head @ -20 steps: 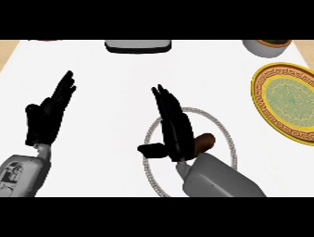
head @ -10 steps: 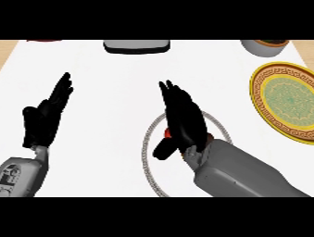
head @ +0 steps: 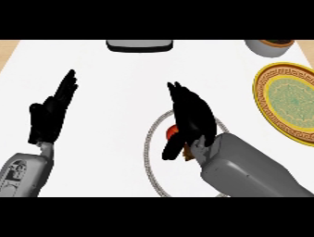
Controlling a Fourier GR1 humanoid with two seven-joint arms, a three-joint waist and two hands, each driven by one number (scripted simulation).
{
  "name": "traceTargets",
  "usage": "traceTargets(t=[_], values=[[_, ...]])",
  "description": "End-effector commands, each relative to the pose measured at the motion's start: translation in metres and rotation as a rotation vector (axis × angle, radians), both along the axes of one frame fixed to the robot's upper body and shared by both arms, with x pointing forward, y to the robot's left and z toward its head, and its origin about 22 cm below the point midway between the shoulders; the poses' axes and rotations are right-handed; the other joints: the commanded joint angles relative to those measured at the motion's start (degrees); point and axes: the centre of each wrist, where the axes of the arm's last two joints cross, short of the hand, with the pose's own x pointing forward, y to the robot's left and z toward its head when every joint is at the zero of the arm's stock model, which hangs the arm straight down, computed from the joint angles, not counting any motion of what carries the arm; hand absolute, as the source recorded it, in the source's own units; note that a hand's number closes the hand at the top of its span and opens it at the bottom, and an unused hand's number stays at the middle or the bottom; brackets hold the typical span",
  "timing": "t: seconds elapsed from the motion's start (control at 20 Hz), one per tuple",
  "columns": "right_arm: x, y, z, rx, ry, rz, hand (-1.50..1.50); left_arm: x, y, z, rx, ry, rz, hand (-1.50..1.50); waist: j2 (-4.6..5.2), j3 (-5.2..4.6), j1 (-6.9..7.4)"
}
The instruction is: Pick the tomato from the placemat and place it in the plate
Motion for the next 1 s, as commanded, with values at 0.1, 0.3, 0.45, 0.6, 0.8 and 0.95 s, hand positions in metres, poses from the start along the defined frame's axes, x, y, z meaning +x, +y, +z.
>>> traceTargets(t=[0.1, 0.3, 0.45, 0.6, 0.8, 0.95], values=[[0.003, 0.000, -0.010, -0.082, 0.114, -0.032, -1.50, -0.005, -0.005, -0.014, -0.001, 0.015, -0.014, 0.00, 0.09, 0.01, 0.29], [0.009, 0.010, -0.043, -0.142, 0.165, -0.025, -1.50, -0.002, -0.010, 0.001, -0.010, -0.006, 0.001, 0.00, 0.13, 0.03, 0.64], [0.023, 0.000, -0.048, -0.157, 0.184, -0.043, -1.50, -0.002, -0.003, 0.008, 0.002, 0.001, -0.015, 0.00, 0.15, 0.03, 0.67], [0.028, 0.000, -0.055, -0.131, 0.215, -0.029, -1.50, 0.010, -0.003, 0.013, -0.005, -0.019, 0.004, 0.00, 0.17, 0.03, 0.44], [0.018, -0.001, -0.086, -0.162, 0.251, -0.009, -1.50, 0.018, -0.002, 0.008, -0.017, -0.014, -0.003, 0.00, 0.20, 0.03, 0.26], [0.007, -0.013, -0.087, -0.166, 0.239, -0.025, -1.50, 0.007, 0.013, 0.011, -0.009, 0.004, -0.007, 0.00, 0.08, 0.03, 0.19]])
